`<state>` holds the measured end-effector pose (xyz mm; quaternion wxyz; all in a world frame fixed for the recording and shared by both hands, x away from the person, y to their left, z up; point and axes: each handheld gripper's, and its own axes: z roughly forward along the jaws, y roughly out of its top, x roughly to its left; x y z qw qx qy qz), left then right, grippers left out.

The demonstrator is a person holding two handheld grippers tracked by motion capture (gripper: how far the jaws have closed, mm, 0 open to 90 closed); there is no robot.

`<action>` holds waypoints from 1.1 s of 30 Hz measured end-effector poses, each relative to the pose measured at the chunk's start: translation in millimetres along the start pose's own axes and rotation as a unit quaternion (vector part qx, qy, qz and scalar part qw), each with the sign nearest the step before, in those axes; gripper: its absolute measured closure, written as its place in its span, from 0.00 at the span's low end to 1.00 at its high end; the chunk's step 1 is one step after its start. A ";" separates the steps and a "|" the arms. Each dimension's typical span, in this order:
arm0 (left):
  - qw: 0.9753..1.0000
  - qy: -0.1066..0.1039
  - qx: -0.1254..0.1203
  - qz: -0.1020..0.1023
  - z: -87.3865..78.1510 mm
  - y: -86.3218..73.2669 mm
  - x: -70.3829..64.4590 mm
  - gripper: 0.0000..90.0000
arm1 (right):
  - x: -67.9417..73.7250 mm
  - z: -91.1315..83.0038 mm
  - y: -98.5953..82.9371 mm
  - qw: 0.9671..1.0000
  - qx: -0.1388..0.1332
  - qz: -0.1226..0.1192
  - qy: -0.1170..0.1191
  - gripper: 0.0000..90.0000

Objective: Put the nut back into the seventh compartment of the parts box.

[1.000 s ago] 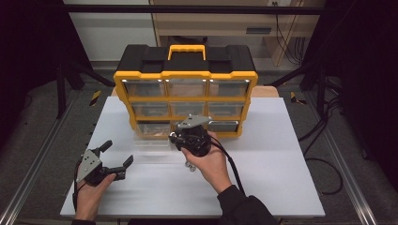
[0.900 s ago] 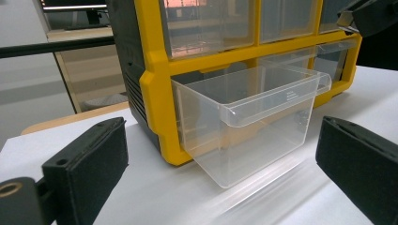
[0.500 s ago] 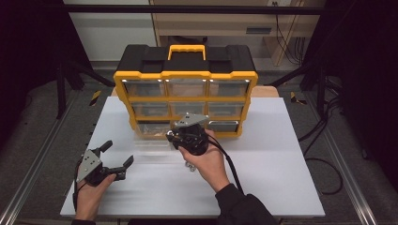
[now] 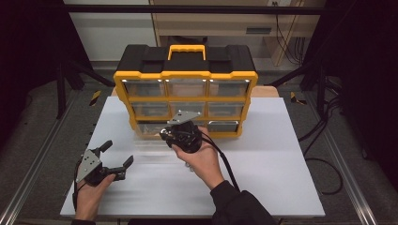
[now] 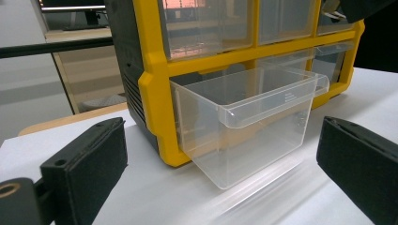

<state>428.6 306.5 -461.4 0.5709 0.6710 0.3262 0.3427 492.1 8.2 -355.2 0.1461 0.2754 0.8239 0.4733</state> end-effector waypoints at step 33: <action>1.000 0.002 0.002 0.000 0.0 -0.2 0.5 0.01 | 6.3 4.0 9.6 0.998 0.036 -0.017 -0.040 0.22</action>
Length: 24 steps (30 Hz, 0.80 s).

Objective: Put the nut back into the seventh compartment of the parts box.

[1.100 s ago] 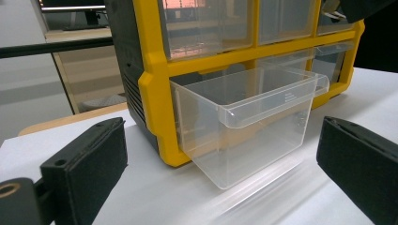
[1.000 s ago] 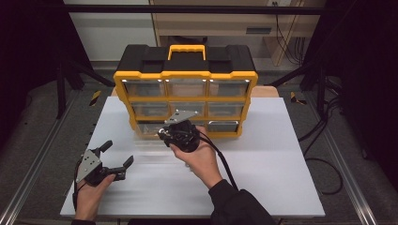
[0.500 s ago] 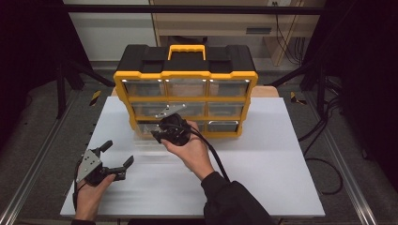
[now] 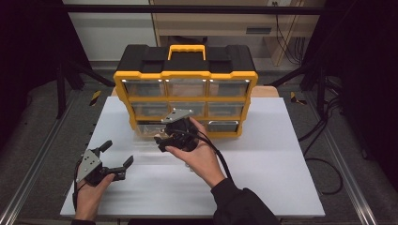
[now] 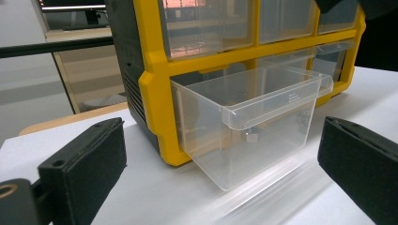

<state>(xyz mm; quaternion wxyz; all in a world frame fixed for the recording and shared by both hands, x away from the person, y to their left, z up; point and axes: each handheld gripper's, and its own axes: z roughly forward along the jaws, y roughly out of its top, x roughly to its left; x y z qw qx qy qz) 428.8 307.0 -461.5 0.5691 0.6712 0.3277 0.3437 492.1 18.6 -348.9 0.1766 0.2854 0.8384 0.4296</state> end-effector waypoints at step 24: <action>1.000 0.005 0.000 0.002 -1.2 -0.2 0.4 0.01 | -15.5 -14.0 -45.0 0.999 0.049 0.011 -0.020 0.12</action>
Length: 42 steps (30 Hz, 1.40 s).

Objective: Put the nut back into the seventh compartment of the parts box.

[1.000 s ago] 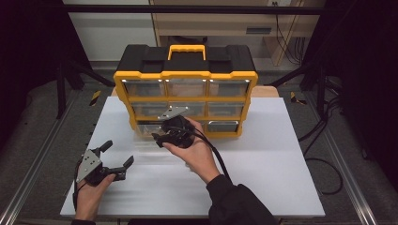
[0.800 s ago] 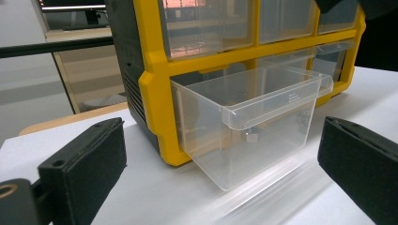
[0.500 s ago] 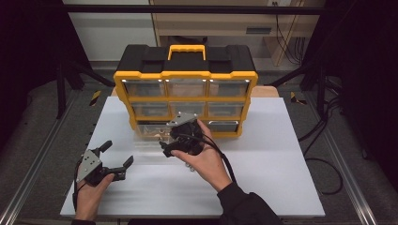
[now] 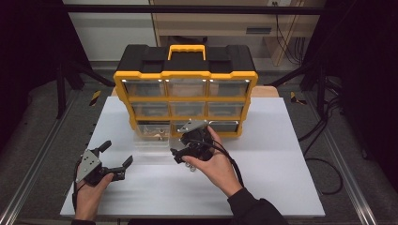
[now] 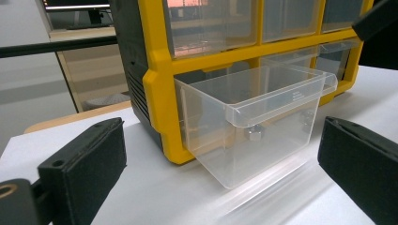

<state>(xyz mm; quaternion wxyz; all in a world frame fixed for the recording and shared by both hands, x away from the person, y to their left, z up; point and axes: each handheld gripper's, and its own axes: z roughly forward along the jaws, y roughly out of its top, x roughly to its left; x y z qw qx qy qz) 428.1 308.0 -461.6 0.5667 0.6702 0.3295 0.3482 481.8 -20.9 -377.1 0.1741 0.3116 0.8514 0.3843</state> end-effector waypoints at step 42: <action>1.000 -0.005 -0.005 0.003 0.4 0.5 -0.4 0.01 | -0.7 32.2 -48.0 0.996 0.089 0.018 0.017 0.37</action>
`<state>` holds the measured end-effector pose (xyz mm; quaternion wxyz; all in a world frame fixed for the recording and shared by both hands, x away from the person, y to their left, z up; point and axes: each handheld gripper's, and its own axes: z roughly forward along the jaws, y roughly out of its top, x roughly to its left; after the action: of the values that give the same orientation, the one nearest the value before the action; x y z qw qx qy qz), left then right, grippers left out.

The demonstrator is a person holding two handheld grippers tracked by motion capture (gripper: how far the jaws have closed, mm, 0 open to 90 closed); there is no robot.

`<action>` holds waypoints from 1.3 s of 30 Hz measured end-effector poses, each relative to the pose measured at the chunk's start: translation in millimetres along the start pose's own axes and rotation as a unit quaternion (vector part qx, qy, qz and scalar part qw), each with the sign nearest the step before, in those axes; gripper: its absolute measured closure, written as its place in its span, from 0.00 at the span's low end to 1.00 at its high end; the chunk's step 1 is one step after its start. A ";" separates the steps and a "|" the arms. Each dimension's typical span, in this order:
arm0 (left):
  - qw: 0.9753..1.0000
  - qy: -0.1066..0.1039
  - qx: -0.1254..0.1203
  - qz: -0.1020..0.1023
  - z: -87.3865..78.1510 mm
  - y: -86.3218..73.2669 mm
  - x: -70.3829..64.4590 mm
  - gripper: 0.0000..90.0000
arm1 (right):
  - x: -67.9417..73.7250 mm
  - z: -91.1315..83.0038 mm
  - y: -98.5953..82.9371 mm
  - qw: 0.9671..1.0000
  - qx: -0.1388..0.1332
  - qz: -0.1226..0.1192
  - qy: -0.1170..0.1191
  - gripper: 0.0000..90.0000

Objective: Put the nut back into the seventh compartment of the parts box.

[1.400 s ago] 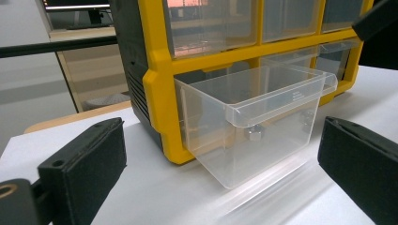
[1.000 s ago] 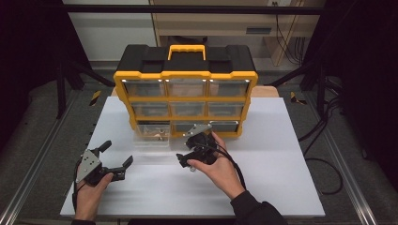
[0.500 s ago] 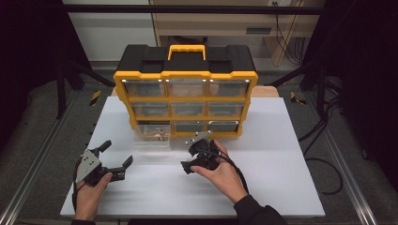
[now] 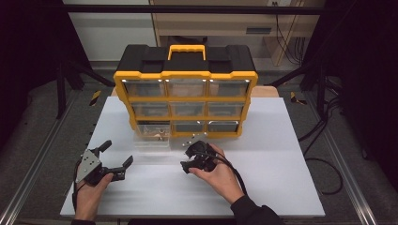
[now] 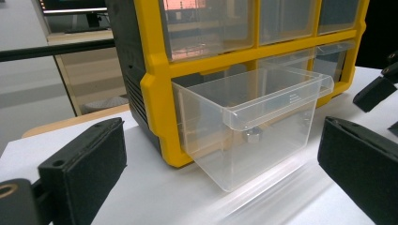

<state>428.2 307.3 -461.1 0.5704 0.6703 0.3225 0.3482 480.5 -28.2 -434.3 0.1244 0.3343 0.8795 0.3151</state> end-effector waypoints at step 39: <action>1.000 -0.002 0.003 0.002 0.8 -0.1 -0.2 0.01 | -2.2 21.5 1.9 0.997 0.065 0.031 0.020 0.67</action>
<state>428.7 306.7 -461.3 0.5685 0.6734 0.3208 0.3470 492.4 -18.5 -449.7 0.0747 0.3625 0.8897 0.2674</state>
